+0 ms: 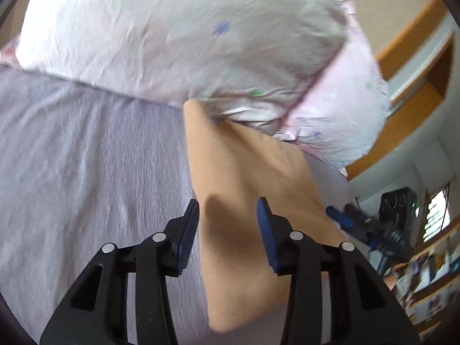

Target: Fold small clothes

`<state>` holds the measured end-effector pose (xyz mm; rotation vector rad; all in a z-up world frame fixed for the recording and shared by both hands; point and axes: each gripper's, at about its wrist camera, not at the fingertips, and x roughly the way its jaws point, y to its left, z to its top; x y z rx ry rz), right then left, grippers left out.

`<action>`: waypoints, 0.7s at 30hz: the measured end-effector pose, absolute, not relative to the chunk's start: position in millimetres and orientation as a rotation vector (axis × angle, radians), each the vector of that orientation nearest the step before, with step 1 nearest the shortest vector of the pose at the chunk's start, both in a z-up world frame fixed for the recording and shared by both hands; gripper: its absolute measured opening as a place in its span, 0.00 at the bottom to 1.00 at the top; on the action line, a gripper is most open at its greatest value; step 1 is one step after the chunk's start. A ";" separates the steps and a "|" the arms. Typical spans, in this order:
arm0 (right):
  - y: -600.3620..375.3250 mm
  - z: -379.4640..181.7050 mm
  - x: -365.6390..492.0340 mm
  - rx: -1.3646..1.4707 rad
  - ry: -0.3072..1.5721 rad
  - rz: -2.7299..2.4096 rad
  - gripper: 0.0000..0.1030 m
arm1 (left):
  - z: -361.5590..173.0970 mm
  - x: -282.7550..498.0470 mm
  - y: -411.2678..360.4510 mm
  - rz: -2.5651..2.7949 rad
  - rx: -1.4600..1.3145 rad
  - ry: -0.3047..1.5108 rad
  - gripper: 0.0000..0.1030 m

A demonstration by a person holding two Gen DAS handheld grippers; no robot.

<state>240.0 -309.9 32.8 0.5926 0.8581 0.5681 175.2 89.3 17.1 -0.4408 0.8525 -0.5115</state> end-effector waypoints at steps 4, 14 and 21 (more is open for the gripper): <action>-308.7 49.2 198.0 0.702 0.800 0.782 0.78 | 33.4 122.9 67.6 -0.660 -0.375 0.779 0.61; -297.8 6.6 182.6 0.782 0.974 0.676 0.78 | -7.3 106.6 -0.5 -0.615 -0.125 0.929 0.67; -275.1 33.7 117.6 0.325 0.882 0.428 0.98 | -3.7 55.5 22.8 -0.391 -0.063 0.845 0.95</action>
